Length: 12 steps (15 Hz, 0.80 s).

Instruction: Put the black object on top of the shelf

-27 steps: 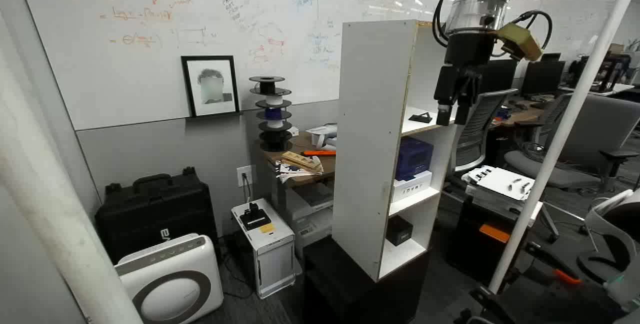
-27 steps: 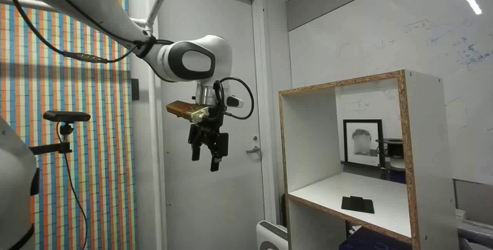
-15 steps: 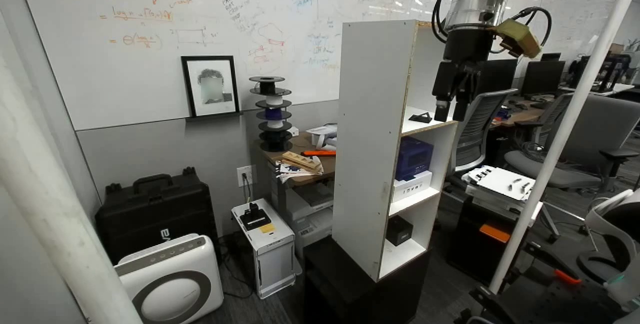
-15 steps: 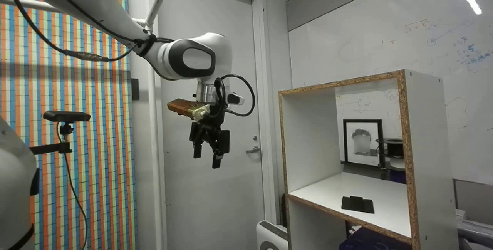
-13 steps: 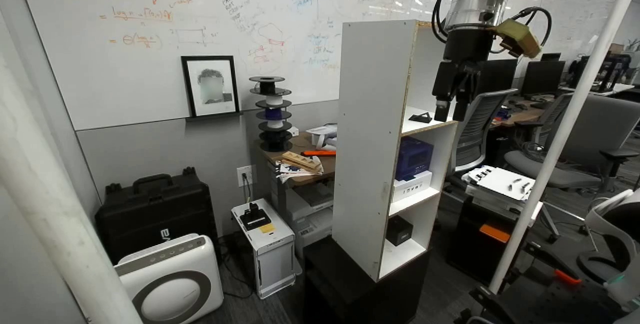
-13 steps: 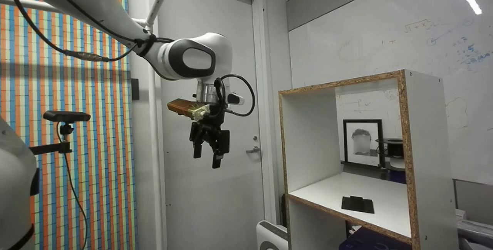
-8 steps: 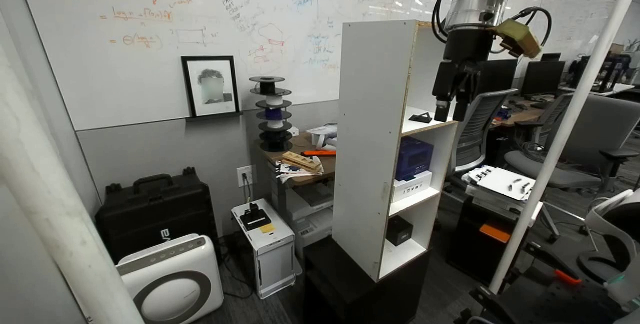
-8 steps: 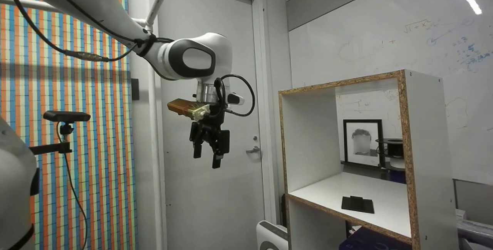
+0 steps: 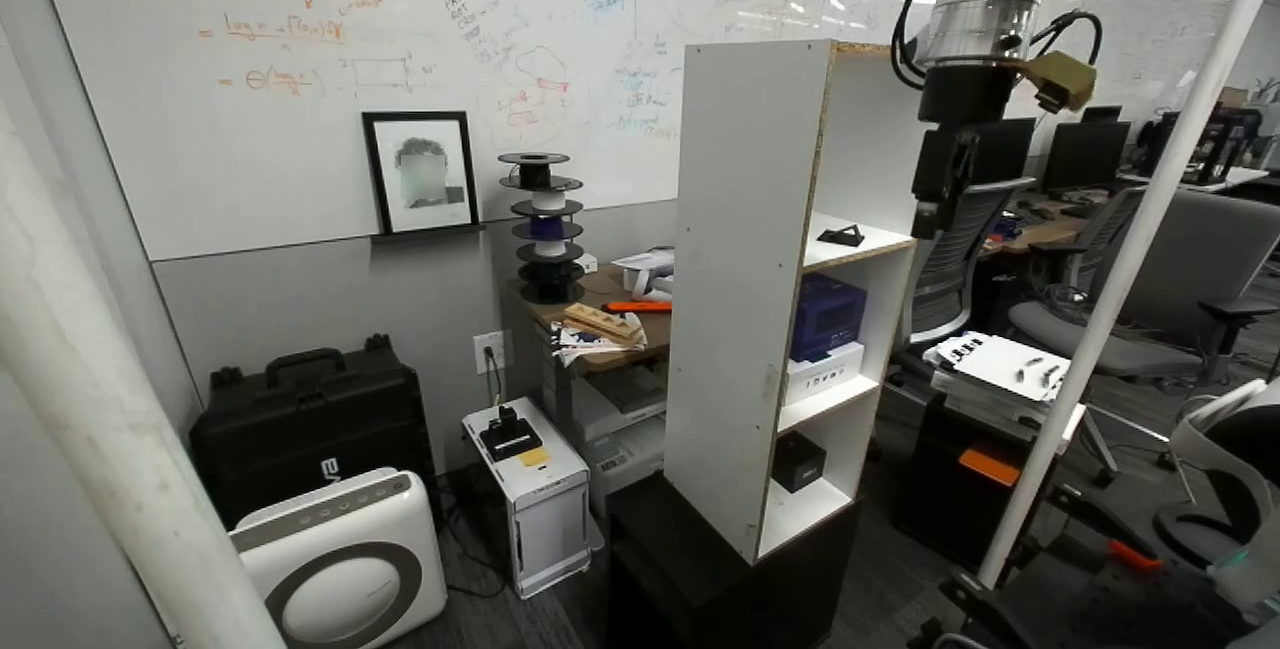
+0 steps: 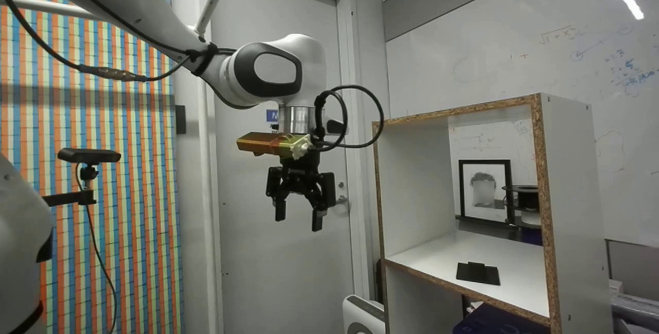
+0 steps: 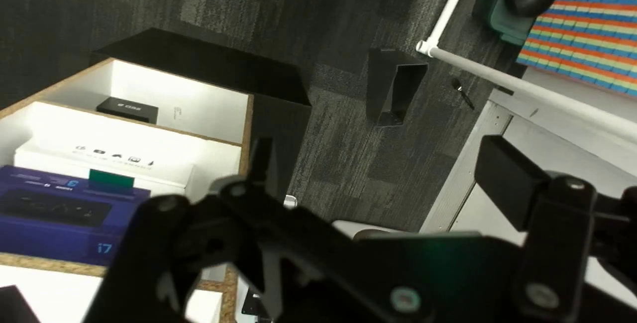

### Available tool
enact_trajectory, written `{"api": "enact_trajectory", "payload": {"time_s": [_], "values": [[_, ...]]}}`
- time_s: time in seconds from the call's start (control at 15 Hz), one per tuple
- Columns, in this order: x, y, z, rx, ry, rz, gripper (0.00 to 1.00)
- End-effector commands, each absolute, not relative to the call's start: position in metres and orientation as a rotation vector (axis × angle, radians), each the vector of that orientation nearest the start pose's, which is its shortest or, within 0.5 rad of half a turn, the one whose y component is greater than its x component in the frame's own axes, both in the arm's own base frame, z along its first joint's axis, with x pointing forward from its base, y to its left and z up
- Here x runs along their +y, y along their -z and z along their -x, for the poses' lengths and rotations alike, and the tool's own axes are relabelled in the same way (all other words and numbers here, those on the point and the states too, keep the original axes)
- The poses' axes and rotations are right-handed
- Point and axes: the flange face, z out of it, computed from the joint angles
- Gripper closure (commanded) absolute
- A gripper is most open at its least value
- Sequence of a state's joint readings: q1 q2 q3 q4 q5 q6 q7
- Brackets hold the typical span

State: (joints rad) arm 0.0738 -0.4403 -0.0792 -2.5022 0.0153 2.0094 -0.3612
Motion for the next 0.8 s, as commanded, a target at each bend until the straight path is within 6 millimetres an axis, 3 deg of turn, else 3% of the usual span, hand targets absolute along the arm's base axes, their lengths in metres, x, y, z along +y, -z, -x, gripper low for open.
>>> {"api": "enact_trajectory", "payload": {"time_s": [0.0,0.27,0.53,0.73], "values": [[-0.046,-0.435,-0.419,-0.68,0.049,3.042,0.0],[-0.077,-0.417,-0.44,-0.725,0.171,3.111,0.0],[-0.091,-0.396,-0.466,-0.719,0.317,3.18,0.0],[-0.103,-0.383,-0.474,-0.638,0.427,3.18,0.0]]}}
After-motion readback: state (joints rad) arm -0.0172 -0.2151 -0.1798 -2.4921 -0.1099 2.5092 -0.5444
